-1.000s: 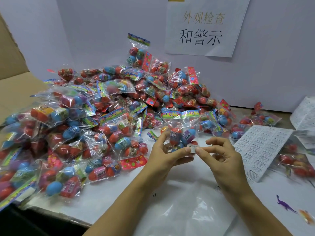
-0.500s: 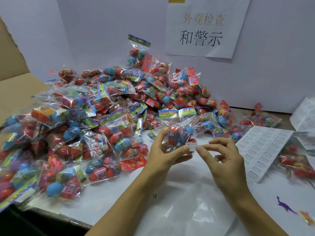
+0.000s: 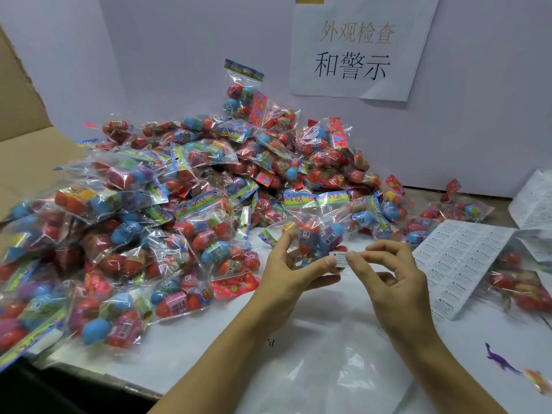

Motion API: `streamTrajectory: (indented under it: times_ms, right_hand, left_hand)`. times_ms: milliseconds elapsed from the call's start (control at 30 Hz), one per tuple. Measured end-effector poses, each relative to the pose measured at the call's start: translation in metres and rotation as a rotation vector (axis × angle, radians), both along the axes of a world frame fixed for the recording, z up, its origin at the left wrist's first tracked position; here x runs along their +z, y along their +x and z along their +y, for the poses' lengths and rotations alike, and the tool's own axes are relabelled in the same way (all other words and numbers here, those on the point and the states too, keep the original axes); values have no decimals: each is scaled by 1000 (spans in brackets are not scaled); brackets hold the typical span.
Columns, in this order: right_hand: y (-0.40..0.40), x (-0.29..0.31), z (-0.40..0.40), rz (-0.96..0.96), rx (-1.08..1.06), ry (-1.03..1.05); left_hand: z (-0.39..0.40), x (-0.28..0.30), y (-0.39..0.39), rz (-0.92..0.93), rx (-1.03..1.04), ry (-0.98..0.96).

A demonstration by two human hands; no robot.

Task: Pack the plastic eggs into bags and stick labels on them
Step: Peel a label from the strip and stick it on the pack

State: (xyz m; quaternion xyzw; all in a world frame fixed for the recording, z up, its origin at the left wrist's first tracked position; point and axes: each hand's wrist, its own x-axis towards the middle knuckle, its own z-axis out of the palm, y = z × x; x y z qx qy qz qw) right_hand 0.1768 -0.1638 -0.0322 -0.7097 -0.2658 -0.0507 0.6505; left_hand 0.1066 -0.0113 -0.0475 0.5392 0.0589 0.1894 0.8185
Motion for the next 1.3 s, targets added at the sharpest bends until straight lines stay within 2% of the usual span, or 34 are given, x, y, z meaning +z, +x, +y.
streamTrajectory:
  times_ms: [200,400,567,700,1000,1300]
  right_hand:
    - [1,-2,-1,-36,-11,-56]
    - [1,-1,1,73,21,-34]
    - [7,0,1,387,149,-8]
    - [7,-1,2,512,227,62]
    - [-4,-4,8,298,142,9]
    - [3,-7,4,301,130,63]
  left_hand:
    - [-2,2,-1,-5,-19,29]
    - [-2,3,-1,-12,-7,-6]
    - [-2,2,-2,-26,-27,-35]
    - [-2,3,-2,-12,-33,-3]
    - [-3,5,-5,8,-35,47]
    - [-2,7,-4,15,-59,-7]
